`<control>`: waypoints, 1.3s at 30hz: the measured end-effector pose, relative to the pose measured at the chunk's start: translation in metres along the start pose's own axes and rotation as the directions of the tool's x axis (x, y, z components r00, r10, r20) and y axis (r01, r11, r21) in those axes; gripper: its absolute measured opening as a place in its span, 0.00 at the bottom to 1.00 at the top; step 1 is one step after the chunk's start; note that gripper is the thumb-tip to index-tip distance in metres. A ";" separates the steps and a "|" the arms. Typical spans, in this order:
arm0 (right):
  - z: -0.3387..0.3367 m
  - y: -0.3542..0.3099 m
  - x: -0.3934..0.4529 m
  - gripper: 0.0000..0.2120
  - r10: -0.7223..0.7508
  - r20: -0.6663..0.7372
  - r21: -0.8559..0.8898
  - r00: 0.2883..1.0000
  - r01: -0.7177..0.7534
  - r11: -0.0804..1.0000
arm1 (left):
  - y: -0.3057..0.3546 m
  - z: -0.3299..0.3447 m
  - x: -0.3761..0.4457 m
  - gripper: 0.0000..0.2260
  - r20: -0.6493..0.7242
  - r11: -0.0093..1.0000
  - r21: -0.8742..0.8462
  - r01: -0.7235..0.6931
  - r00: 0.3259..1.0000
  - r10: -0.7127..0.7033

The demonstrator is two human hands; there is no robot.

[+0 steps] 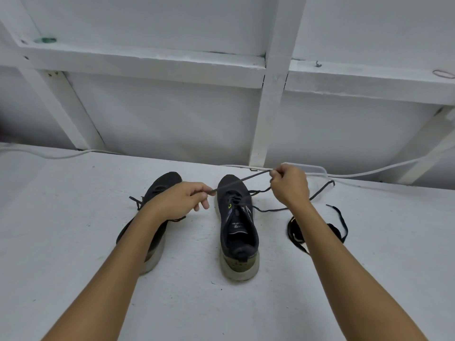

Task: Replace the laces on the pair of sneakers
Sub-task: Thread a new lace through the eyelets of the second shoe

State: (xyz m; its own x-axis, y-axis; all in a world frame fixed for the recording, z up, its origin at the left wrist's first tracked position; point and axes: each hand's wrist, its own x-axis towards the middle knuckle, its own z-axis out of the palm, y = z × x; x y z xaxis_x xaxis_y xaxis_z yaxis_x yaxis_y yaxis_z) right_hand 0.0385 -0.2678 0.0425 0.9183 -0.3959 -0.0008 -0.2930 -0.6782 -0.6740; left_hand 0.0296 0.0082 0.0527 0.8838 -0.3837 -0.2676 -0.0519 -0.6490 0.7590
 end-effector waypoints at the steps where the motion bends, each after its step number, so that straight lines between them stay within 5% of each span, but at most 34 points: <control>1: 0.000 0.002 0.000 0.07 0.003 0.011 -0.016 1.000 -0.003 1.000 | -0.003 0.002 0.000 0.12 0.031 0.999 -0.035 0.020 0.999 -0.019; 6: 0.008 0.000 -0.018 0.15 -0.144 0.041 -0.013 0.989 0.145 0.989 | -0.003 0.021 0.006 0.09 -0.020 0.965 -0.222 0.137 0.989 -0.145; 9: 0.006 -0.008 -0.035 0.04 -0.278 0.200 0.053 0.940 0.273 0.961 | -0.002 0.029 0.006 0.07 -0.130 0.955 -0.277 0.111 0.980 -0.152; 13: 0.002 -0.012 -0.054 0.06 -0.277 0.444 0.078 0.852 0.271 0.959 | 0.001 0.042 0.003 0.06 -0.289 0.913 -0.408 0.021 0.945 -0.151; 20: 0.016 -0.007 -0.063 0.10 -0.264 0.482 0.042 0.835 0.279 0.959 | 0.001 0.072 -0.001 0.05 -0.274 0.708 -0.705 -0.042 0.937 -0.217; 30: 0.024 -0.002 -0.070 0.10 -0.187 0.432 0.084 0.882 0.167 0.982 | -0.006 0.081 0.001 0.07 -0.379 0.955 -0.287 -0.070 0.924 -0.046; 39: 0.025 -0.003 -0.071 0.09 -0.138 0.442 0.155 0.887 0.077 0.985 | -0.003 0.076 0.001 0.10 -0.364 0.992 -0.030 -0.122 0.926 0.103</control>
State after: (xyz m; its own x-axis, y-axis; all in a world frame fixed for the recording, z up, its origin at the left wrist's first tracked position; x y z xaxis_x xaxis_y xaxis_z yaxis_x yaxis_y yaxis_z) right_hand -0.0189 -0.2217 0.0262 0.9722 0.0162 -0.2338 -0.1771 -0.6025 -0.7782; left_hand -0.0048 -0.0396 0.0052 0.9820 -0.1828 0.0466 -0.1456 -0.5776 0.8033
